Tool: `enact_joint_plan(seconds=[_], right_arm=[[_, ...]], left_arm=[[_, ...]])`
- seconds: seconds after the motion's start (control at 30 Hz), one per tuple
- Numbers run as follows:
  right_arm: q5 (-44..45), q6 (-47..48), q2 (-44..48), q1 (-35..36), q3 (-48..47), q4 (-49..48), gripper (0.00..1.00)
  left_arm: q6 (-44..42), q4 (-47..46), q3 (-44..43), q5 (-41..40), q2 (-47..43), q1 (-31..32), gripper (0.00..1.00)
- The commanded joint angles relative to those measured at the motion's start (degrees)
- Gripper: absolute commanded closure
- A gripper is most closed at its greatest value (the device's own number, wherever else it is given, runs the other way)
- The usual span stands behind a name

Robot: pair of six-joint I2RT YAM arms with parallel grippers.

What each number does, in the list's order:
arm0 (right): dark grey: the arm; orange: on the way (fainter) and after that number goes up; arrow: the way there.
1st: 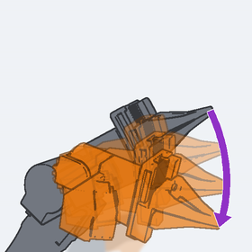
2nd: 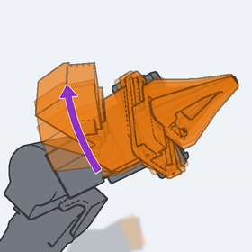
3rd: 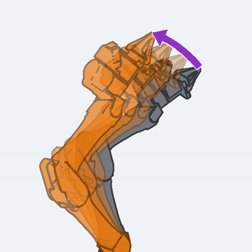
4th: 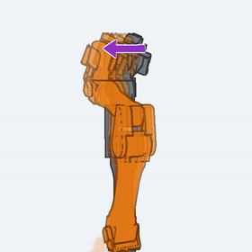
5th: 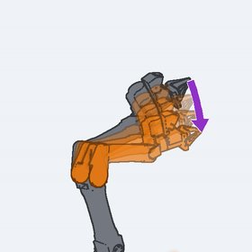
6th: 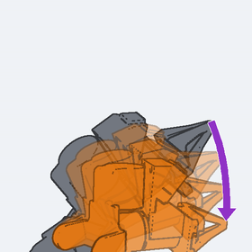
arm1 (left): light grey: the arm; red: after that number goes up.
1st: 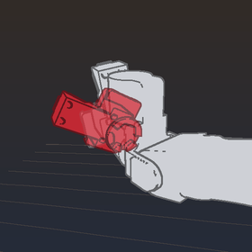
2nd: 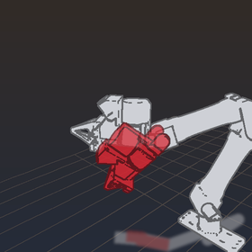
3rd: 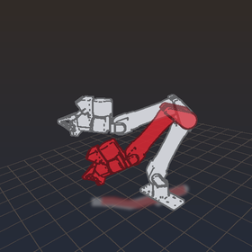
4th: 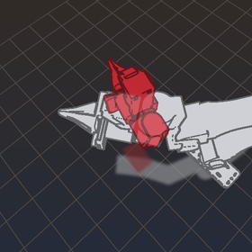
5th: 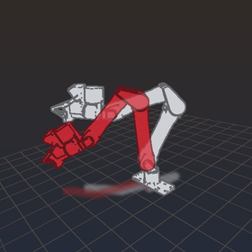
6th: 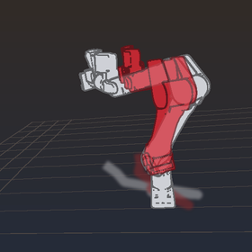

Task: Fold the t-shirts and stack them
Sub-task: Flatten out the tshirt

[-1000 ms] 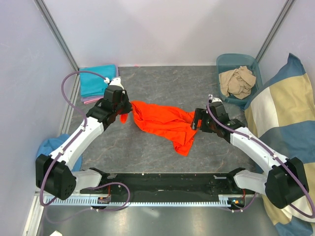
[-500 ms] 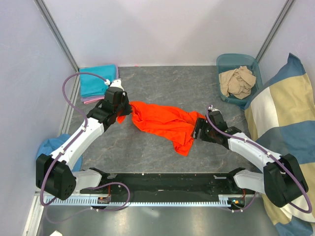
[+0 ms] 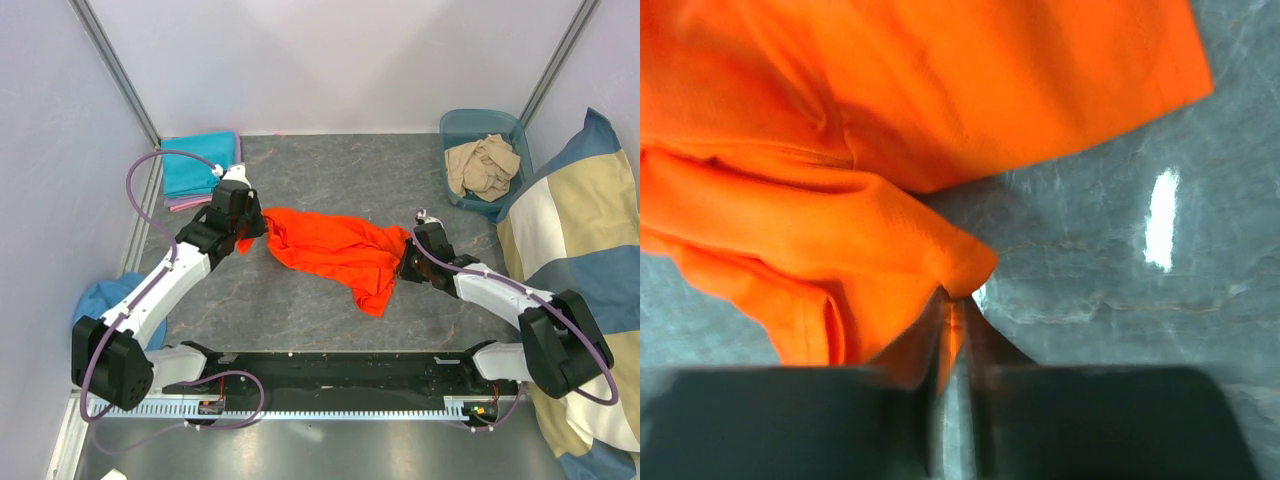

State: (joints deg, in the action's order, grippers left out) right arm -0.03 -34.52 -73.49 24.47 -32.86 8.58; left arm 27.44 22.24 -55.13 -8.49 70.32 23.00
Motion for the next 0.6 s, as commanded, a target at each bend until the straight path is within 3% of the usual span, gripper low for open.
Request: enact_joint_plan(seconds=[0.0,0.13,0.4,0.57], right_arm=[[0.21,0.68,-2.62,-0.12,-1.5,-4.27,1.0],[2.48,3.49,2.46,-0.21,-5.36,1.5,1.0],[10.74,9.3,11.26,-0.21,-25.22,18.91,1.0],[16.1,11.4,13.37,-0.21,-34.89,23.85,1.0]], left_arm=[[-1.86,-1.23,0.64,-0.65,-1.77,0.11,0.98],[-3.35,0.25,-1.45,-1.88,-2.56,-0.24,0.98],[-7.31,4.12,-11.03,-2.58,-4.14,-3.31,0.98],[-11.78,7.98,-19.47,-4.77,-4.93,-4.72,0.98]])
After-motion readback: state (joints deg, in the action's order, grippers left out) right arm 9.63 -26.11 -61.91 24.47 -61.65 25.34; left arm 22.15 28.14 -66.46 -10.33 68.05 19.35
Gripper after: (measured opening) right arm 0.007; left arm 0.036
